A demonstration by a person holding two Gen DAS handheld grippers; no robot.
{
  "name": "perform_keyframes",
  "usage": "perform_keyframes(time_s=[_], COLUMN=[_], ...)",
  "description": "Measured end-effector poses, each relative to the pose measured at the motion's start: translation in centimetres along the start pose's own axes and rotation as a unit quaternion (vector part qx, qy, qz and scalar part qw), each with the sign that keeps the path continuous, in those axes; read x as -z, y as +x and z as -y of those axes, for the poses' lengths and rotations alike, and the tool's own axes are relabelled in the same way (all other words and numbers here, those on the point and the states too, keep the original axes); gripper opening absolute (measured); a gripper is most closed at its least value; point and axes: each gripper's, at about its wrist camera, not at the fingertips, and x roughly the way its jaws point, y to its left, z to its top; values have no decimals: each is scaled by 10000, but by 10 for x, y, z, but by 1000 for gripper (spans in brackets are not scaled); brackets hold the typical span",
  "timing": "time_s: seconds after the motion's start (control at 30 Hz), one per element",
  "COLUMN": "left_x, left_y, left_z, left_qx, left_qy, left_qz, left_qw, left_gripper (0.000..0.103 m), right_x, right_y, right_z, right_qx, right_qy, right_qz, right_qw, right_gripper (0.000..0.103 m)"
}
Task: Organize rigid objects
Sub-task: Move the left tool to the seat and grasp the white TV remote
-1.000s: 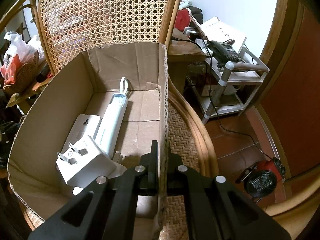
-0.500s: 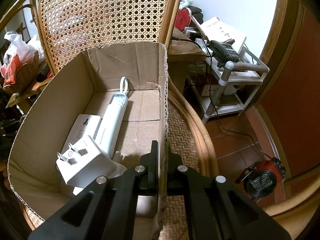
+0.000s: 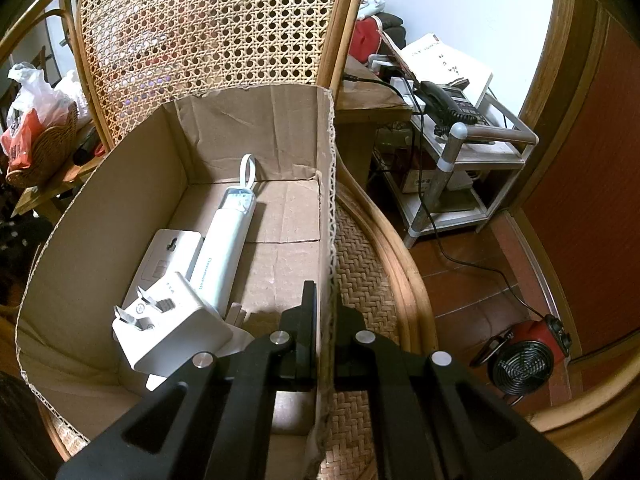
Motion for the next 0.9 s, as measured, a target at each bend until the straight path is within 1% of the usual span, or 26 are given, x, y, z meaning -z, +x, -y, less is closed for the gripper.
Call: perform_keyframes(time_s=[0.03,0.07,0.1,0.13,0.2,0.33,0.4,0.43,0.47,0.5,0.53,0.57,0.6,0.63,0.67,0.7,0.73,0.77,0.8,0.83,0.9], left_x=[1,2,3,4,5,4,3,3,2,2,3,3,3,3,3,5,7,8,9,10,12], left_y=[4,7,10,13,18,39,57,66,68,74,81,80,79,78,77,76,73,70,68,66,62], left_z=[-2,-3,-4,-2,3,20,27,28,27,25,24,25,24,21,19,18,17,17,17,17,10], left_qx=[106,217,313,305,213,131,-218,-301,-257,-256,-352,-409,-448,-449,-398,-335,-337,-340,-319,-293,-297], left_qy=[-149,-236,-351,-410,-385,-209,-103,-94,-177,-280,-272,-216,-222,-273,-280,-250,-183,-94,1,59,-13], left_qz=[-69,-123,-150,-167,-173,-393,-577,-655,-615,-690,-841,-751,-768,-816,-841,-844,-816,-791,-785,-775,-715], left_qw=[9998,9994,9988,9986,9989,9989,9980,9974,9976,9969,9955,9961,9958,9953,9953,9956,9959,9962,9964,9965,9970], left_gripper=[32,39,60,76,78,78,79,82,82,82,85,85,85,83,81,76,66,61,49,44,40], right_x=[0,0,0,-1,-1,-1,-1,-1,-1,-1,-1,-1,-1,-1,-1,-1,-1,0,-1,-1,-1], right_y=[0,0,0,-1,-1,-1,-1,-1,-1,-1,-2,-2,-2,-2,-2,-2,-2,-2,-2,-2,-1], right_z=[-1,0,0,-1,-1,0,-1,0,0,0,1,1,2,2,2,2,1,3,3,3,2], right_qx=[1,-2,-2,0,-2,-6,-5,-5,-8,-14,-19,-25,-30,-35,-36,-31,-25,-25,-24,-19,-12], right_qy=[0,8,15,19,20,14,13,14,11,9,2,-10,-13,-14,-16,-19,-21,-13,-4,3,6], right_qz=[0,0,-1,-1,-2,0,2,0,1,5,8,11,12,14,16,12,6,6,1,-3,-2], right_qw=[10000,10000,10000,10000,10000,10000,10000,10000,10000,10000,10000,10000,10000,10000,10000,10000,10000,10000,10000,10000,10000], right_gripper=[6,6,6,6,6,6,6,6,6,6,6,6,6,6,6,6,6,6,6,6,6])
